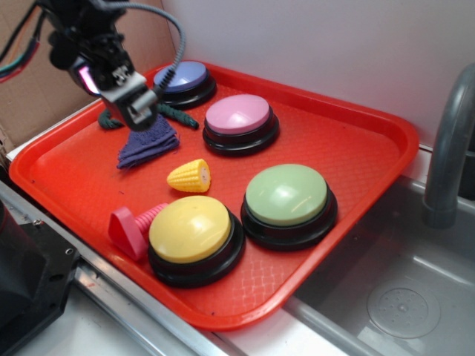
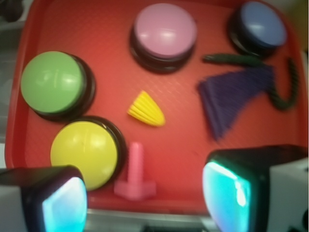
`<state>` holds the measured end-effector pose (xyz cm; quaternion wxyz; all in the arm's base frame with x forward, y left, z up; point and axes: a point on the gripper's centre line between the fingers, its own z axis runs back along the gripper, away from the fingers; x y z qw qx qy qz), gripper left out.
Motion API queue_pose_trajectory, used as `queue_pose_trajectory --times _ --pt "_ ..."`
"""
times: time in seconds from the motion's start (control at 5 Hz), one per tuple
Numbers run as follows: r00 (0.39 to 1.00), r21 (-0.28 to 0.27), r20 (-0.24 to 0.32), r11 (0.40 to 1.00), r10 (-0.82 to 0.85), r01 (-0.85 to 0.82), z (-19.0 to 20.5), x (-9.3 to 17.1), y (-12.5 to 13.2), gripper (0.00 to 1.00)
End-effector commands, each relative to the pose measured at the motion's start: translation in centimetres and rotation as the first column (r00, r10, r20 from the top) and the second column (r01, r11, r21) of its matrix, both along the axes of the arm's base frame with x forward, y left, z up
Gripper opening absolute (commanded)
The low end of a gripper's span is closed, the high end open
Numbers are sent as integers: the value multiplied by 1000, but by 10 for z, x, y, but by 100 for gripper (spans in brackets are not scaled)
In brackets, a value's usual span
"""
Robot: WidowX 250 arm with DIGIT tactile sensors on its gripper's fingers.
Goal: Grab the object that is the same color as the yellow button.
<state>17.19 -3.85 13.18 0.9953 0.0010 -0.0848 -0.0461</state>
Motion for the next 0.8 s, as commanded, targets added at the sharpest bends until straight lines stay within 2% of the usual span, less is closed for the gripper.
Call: queue_pose_trajectory --times 0.0,0.4,0.6 --pt "999 12 -4 999 -53 53 -45 35 5 100" --pt "996 27 -81 999 -44 46 -85 48 10 100" --pt "995 7 -100 1000 -29 30 -98 49 15 100"
